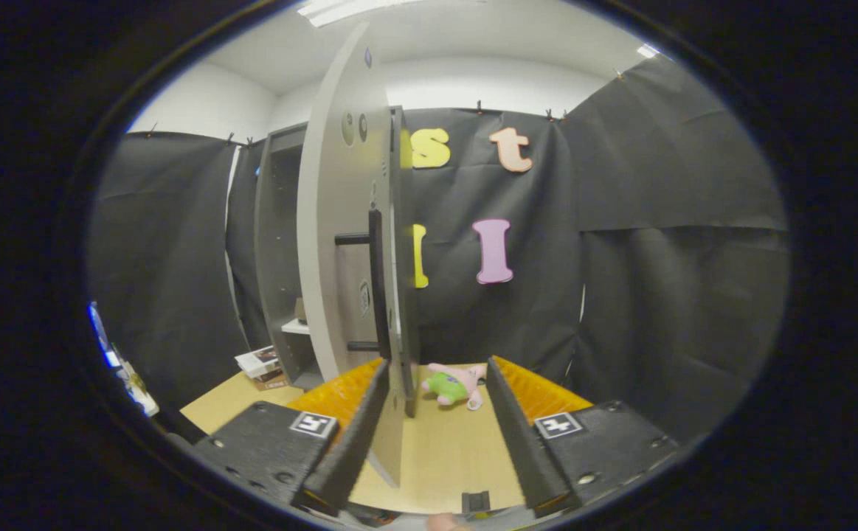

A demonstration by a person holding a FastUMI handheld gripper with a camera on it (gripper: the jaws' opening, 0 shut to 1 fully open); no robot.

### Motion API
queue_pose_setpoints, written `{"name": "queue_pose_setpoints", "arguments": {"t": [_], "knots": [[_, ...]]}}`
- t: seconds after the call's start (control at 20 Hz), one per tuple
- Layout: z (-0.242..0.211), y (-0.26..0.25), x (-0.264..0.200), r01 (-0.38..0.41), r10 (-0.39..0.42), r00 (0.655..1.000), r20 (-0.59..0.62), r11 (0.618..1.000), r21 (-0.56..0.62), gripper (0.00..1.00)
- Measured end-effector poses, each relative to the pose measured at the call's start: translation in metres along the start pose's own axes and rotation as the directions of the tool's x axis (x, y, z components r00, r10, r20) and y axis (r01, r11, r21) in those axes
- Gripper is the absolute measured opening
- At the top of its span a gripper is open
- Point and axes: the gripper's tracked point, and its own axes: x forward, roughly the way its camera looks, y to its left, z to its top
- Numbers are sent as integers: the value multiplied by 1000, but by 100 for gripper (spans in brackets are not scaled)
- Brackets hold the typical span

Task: Open the shoe cabinet door, grab the shoes and put them into the shoe cabinet, then close the shoe cabinet door.

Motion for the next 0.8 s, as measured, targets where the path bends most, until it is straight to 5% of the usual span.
{"name": "queue_pose_setpoints", "arguments": {"t": [0.05, 0.4, 0.8], "knots": [[-7, -8, -4, 22, -22, 1000, 13, 1000, 1, 100], [-60, -20, -35, 37, -38, 999, 14, 997, 65, 100], [-108, 29, -55, -30, 29, 999, 19, 999, 40, 100]]}}
